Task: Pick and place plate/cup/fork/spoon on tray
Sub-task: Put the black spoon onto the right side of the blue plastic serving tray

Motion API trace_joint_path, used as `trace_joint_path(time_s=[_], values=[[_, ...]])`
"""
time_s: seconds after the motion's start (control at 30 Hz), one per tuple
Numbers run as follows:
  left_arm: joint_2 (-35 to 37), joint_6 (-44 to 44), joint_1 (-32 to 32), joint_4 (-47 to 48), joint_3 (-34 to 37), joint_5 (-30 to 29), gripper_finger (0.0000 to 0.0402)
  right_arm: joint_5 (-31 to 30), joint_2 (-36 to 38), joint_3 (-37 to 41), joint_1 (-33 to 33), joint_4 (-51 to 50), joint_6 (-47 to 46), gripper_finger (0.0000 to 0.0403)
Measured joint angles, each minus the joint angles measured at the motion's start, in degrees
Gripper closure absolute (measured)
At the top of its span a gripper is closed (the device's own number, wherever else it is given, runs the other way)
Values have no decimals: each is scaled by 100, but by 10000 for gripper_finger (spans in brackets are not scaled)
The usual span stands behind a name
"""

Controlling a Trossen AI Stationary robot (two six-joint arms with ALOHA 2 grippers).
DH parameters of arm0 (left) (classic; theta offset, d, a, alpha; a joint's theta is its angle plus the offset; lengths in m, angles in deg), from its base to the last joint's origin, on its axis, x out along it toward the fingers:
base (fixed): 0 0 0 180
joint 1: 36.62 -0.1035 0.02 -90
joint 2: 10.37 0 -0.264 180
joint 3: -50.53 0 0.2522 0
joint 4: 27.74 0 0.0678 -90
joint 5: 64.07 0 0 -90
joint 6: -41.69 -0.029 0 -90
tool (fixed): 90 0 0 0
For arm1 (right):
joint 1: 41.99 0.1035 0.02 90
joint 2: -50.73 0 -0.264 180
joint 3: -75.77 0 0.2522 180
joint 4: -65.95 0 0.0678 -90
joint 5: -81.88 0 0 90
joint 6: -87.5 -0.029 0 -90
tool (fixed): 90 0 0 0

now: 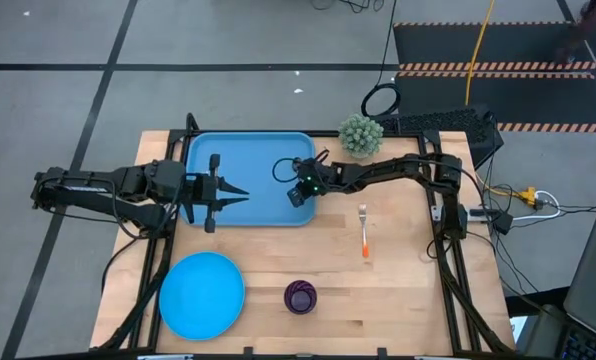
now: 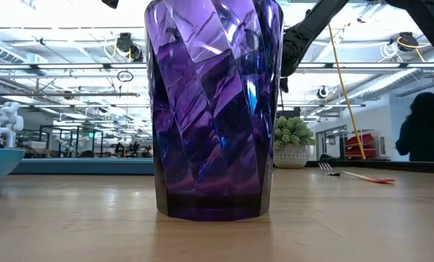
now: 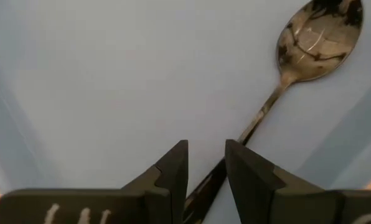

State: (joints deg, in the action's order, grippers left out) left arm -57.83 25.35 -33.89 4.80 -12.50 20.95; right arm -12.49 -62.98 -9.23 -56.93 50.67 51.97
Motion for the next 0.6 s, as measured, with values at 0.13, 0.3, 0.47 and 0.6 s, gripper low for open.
trace_joint_path(time_s=[0.13,0.3,0.47,0.6], values=[[0,0,-1,0,0,-1,346,10,0,0,0,-151,-54,303],[0,2,0,0,0,-2,346,160,0,0,0,-314,-221,303],[0,-11,-2,0,0,-2,346,301,0,0,43,-366,-281,303],[0,-11,0,2,0,-2,346,307,0,0,48,-352,-283,303]])
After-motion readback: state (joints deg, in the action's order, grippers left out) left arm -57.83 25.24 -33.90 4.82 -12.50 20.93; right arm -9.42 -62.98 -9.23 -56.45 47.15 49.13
